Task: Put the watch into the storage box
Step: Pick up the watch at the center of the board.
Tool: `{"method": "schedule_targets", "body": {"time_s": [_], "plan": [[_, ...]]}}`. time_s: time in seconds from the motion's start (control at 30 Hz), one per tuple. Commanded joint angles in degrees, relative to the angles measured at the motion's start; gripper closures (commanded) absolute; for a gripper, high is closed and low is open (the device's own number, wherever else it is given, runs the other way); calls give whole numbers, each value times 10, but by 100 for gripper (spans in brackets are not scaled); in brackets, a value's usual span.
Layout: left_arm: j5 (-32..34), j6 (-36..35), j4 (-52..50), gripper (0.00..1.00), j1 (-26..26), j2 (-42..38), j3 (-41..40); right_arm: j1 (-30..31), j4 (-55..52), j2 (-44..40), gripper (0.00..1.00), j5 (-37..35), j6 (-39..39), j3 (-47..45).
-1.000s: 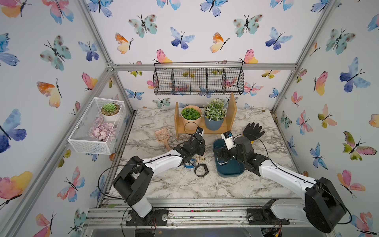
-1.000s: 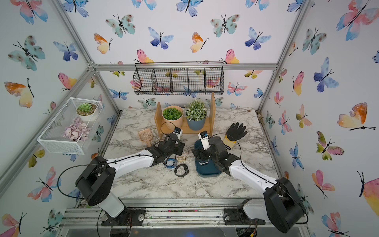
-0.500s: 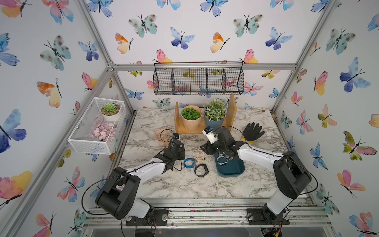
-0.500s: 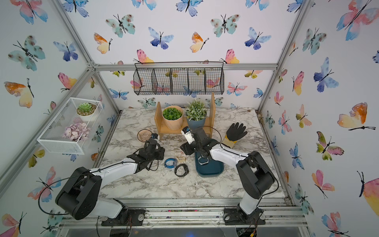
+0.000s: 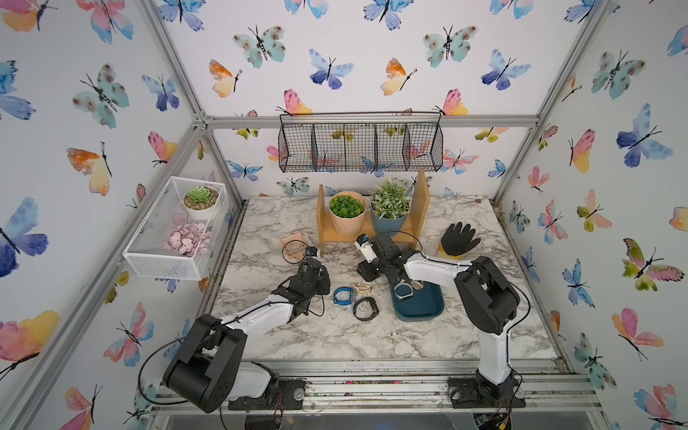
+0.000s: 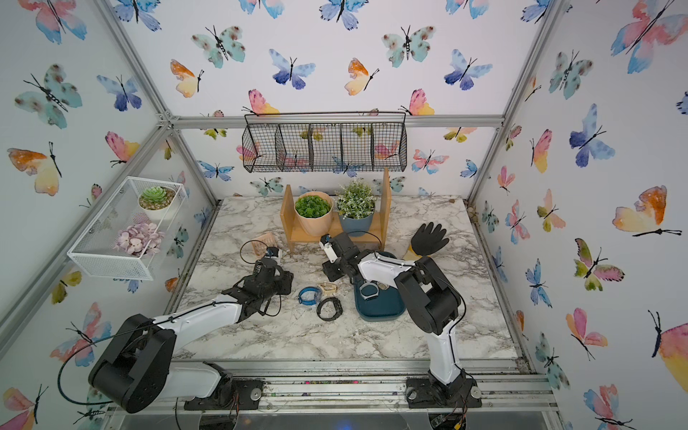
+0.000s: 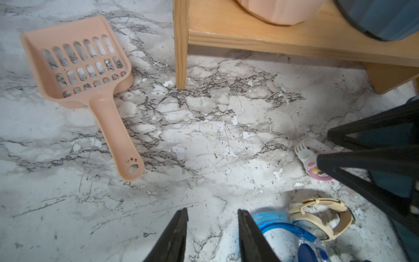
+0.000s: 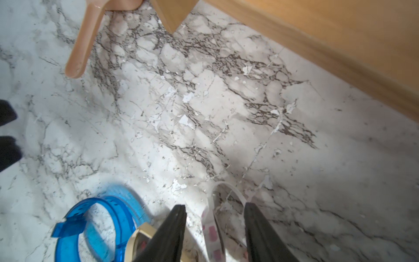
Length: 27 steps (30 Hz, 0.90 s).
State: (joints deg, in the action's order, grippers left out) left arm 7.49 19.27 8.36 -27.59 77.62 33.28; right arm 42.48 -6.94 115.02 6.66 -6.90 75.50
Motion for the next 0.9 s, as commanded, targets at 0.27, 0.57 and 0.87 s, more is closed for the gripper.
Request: {"method": "schedule_targets", "body": {"time_s": [0.27, 0.57, 0.87], "plan": [[-26, 7, 16, 59, 2, -7, -4, 16, -41, 39, 57, -25, 1, 45], [-27, 9, 28, 59, 2, -5, -17, 30, -50, 56, 71, -20, 6, 61], [-41, 5, 16, 59, 2, 0, 1, 38, -10, 24, 87, 15, 11, 30]]}}
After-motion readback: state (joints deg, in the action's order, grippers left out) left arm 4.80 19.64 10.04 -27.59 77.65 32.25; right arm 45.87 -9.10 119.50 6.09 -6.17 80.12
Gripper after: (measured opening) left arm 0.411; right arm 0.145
